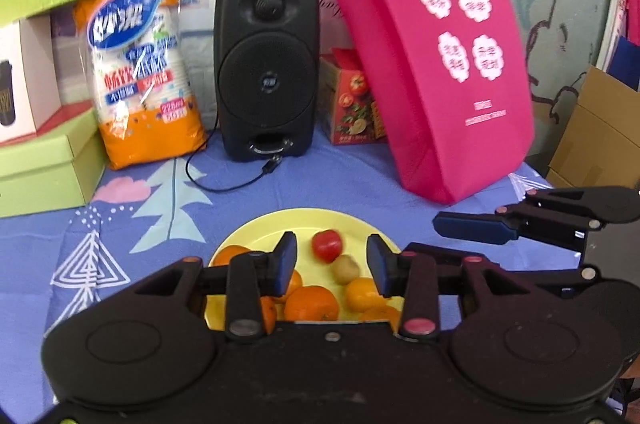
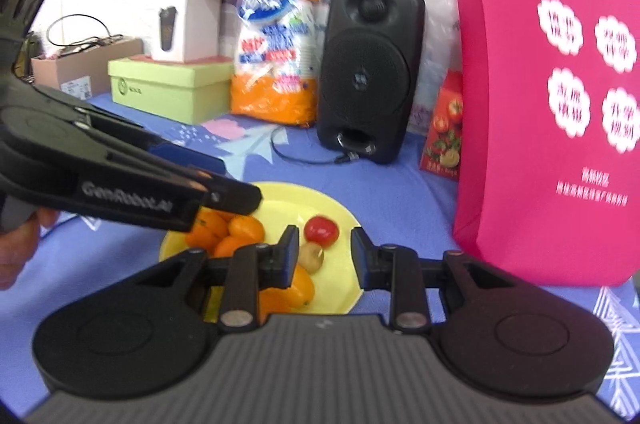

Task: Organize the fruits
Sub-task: 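Lift both tools away from the plate and return toward the cloth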

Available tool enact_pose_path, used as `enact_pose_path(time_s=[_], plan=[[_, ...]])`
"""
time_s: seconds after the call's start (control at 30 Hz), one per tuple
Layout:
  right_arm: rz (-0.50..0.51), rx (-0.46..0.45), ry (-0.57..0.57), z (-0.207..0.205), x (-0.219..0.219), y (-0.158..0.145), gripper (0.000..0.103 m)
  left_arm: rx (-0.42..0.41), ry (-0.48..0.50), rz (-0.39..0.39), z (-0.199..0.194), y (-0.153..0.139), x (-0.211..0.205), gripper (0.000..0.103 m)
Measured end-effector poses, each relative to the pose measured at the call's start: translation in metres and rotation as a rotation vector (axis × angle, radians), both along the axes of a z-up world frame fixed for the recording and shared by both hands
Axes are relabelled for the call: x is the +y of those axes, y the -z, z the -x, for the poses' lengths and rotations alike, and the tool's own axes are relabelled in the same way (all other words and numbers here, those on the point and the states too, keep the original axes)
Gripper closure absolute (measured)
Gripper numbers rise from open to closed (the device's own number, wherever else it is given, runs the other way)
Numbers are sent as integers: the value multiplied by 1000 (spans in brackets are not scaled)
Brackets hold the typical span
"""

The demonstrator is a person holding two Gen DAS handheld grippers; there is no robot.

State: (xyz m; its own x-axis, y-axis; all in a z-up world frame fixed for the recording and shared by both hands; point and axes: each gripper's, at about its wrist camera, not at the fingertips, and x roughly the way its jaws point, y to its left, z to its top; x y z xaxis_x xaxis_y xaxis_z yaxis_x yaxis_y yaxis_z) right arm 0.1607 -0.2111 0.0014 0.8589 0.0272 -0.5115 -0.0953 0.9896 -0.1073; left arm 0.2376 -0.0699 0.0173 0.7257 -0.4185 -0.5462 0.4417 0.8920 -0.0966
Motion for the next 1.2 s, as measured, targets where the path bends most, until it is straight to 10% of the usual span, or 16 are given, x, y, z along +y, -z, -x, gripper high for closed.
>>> enact_pose_path(time_s=[0.47,0.67,0.87,1.2], plan=[[187,-149,-81,72,49,-94,69,-246,22,-58,112,-98,29,55],[250,-246,-128,113,63,-144,54,-378,37,-89,171,-133,48,34],[178,-138,-185,127,75,-74,53,-270,17,-177,181,-61,47,35],[-47,127,-85,80,66,50,54,45,-126,50,143,45,81,36]])
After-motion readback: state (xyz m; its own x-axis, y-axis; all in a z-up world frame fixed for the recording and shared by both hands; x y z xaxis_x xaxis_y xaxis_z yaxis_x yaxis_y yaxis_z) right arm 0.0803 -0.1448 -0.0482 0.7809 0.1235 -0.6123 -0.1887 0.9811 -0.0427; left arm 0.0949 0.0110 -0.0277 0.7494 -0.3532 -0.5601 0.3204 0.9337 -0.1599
